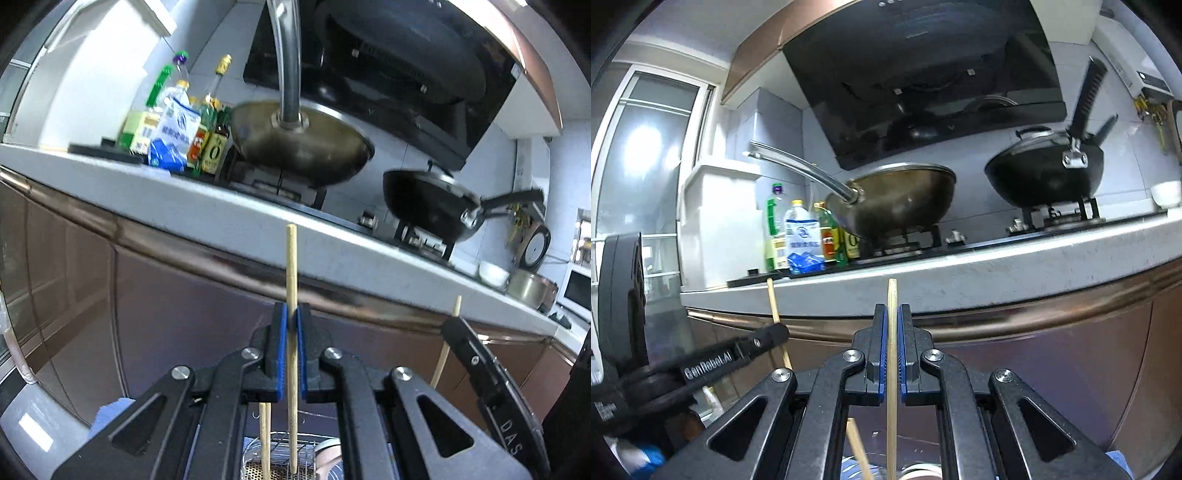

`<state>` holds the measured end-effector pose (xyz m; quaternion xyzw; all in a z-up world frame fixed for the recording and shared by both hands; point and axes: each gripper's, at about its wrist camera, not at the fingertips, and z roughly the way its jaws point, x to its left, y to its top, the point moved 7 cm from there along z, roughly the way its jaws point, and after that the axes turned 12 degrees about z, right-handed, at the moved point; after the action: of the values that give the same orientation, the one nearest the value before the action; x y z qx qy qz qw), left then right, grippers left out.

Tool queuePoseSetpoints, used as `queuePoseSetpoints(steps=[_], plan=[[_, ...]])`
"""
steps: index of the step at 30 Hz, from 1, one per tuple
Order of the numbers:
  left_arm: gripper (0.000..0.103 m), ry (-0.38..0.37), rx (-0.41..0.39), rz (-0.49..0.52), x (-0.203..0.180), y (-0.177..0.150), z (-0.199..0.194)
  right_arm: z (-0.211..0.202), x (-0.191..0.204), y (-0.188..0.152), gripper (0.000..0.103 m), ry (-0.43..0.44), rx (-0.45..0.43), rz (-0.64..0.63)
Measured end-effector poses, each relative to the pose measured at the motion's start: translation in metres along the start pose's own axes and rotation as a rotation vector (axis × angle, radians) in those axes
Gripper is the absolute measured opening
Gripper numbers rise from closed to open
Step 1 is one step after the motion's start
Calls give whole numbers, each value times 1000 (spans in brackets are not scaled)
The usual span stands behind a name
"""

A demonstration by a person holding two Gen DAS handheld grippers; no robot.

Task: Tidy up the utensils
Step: 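Lift both held chopsticks and carry them over the clear rack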

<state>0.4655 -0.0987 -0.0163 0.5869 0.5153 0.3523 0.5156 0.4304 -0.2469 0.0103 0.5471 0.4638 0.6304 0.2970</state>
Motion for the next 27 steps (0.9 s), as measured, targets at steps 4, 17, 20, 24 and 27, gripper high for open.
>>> queuePoseSetpoints(steps=[4,17,20,24,27], plan=[[5,11,10,23,-5,-21,17,14,-16,-14,5,-25,-3,2],[5,47,30,54,-4,-54,33,24,-29,-26,5,-52,-53,5],[5,44,34,47,-2,-55,35,22,-27,-20,5,-41,-64,7],[5,43,35,48,-2,-58,36,21,-22,-16,5,-39,-77,-9],[5,47,30,43,-2,-60,37,21,-23,-22,5,-49,-78,-16]])
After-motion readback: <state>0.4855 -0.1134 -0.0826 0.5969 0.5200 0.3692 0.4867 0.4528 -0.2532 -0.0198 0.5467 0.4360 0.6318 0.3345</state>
